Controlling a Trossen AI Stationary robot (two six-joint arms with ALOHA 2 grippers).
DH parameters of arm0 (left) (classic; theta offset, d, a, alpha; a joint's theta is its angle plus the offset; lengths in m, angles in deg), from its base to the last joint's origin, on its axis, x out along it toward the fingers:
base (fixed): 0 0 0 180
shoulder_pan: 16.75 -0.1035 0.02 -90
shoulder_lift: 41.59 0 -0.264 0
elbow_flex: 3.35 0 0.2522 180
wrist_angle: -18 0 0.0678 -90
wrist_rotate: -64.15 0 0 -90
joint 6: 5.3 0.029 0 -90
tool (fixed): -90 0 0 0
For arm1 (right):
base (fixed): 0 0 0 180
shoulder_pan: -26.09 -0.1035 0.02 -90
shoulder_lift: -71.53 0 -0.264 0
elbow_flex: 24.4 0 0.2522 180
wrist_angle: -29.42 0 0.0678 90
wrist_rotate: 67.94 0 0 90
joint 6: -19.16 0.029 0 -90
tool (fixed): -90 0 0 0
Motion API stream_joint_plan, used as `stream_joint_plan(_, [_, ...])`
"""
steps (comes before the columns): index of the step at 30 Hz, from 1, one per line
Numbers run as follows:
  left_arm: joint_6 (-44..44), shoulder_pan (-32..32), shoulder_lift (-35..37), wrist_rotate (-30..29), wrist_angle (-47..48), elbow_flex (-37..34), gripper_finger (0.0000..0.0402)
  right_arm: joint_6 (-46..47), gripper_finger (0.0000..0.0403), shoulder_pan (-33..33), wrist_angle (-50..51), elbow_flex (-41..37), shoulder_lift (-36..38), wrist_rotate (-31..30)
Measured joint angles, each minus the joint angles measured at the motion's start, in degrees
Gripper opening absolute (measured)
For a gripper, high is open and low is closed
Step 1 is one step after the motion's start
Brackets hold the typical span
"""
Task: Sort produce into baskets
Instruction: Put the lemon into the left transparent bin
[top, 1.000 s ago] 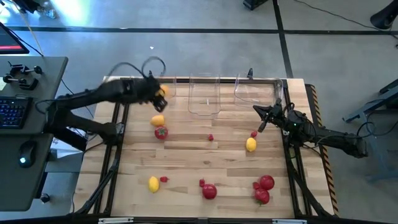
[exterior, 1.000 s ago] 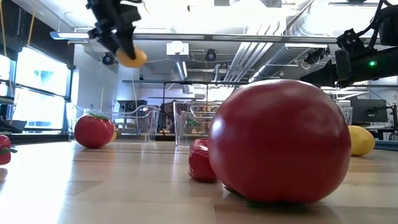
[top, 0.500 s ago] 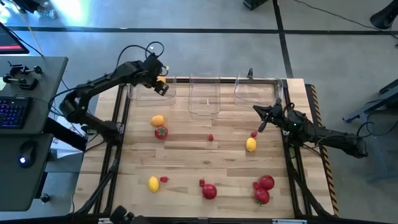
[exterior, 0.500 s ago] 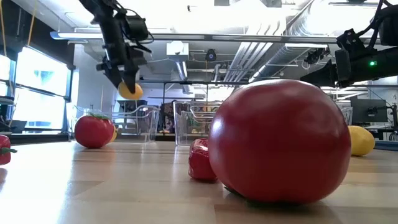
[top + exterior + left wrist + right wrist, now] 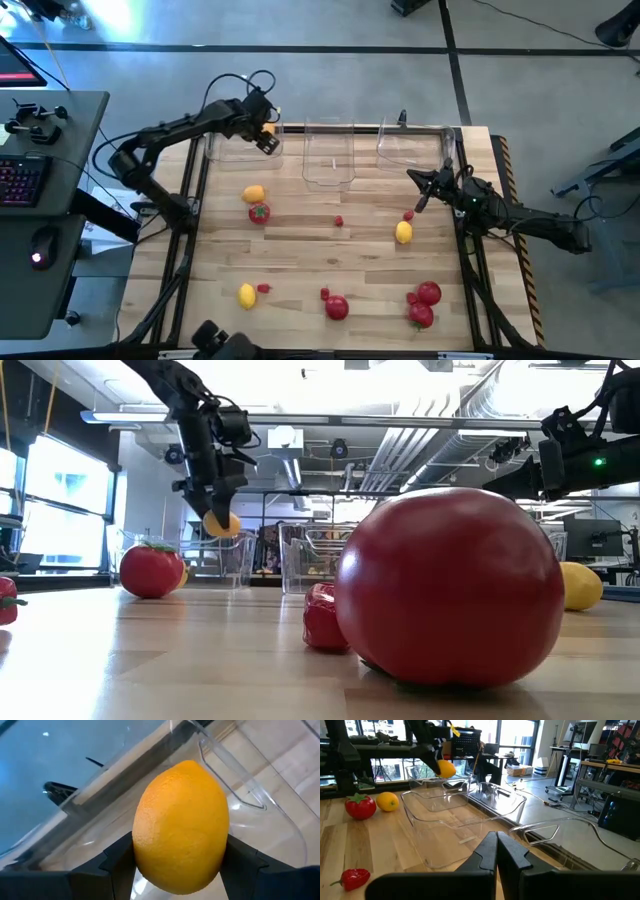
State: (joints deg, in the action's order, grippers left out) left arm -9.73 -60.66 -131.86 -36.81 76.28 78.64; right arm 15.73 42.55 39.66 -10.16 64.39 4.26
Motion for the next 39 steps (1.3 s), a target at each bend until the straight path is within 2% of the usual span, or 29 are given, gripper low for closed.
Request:
stream_joint_plan(7, [0.7, -1.1, -1.4, 1.1, -1.6, -3.4, 0.0209, 0.0, 0.0000, 0.0, 0.0, 0.0, 0.0, 0.0])
stream_joint_plan(16, [3.1, -5.6, -2.5, -0.1, -2.3, -3.7, 0.0210, 0.0, 0.0000, 0.0, 0.0, 0.0, 0.0, 0.0])
stream_joint_plan(24, [3.9, -5.5, -8.5, 0.1, -2.6, -3.7, 0.0258, 0.0, 0.0000, 0.0, 0.0, 0.0, 0.0, 0.0])
stream_joint_plan(28, [4.1, -4.0, -10.0, -5.5, -2.6, -3.7, 0.0283, 0.0, 0.0000, 0.0, 0.0, 0.0, 0.0, 0.0])
stream_joint_plan(31, [4.2, -3.9, -10.4, -7.0, -2.6, -3.7, 0.0288, 0.0, 0.0000, 0.0, 0.0, 0.0, 0.0, 0.0])
stream_joint_plan(39, [5.5, -4.1, -7.1, -6.1, -1.1, -3.7, 0.0286, 0.0, 0.0000, 0.0, 0.0, 0.0, 0.0, 0.0])
